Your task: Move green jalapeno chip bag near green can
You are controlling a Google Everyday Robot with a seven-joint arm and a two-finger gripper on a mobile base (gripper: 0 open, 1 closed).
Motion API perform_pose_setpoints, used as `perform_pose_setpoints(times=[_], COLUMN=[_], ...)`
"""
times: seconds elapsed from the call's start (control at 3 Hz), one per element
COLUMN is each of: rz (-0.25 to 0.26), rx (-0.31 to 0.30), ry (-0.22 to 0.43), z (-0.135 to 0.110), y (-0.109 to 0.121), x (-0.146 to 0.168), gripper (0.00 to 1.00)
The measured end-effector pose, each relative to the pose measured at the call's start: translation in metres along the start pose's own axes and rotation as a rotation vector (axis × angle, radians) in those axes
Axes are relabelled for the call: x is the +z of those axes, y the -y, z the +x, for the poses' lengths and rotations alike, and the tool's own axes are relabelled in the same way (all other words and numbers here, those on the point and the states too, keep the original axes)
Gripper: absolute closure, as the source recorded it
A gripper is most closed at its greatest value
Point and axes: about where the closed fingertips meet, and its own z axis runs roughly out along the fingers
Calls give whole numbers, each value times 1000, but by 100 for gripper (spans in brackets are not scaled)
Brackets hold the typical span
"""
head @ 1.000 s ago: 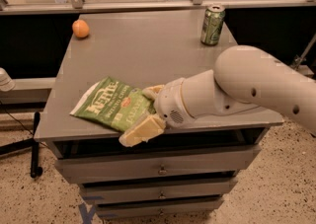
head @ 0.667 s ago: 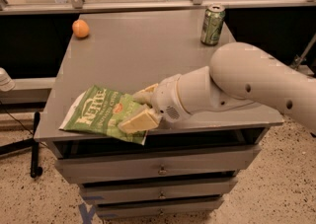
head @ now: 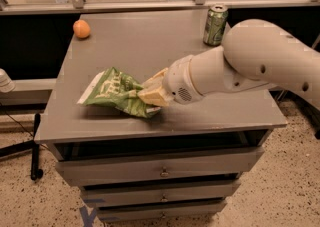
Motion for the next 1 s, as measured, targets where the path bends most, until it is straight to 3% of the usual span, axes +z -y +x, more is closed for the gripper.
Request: perform_pose_setpoints(times=[0.33, 0.67, 1.0], rz=[60, 144, 169], rx=[-51, -121, -135], ry=[-29, -99, -116], z=[-7, -7, -5], y=[30, 66, 75], x=[-27, -68, -78], gripper=[100, 100, 100])
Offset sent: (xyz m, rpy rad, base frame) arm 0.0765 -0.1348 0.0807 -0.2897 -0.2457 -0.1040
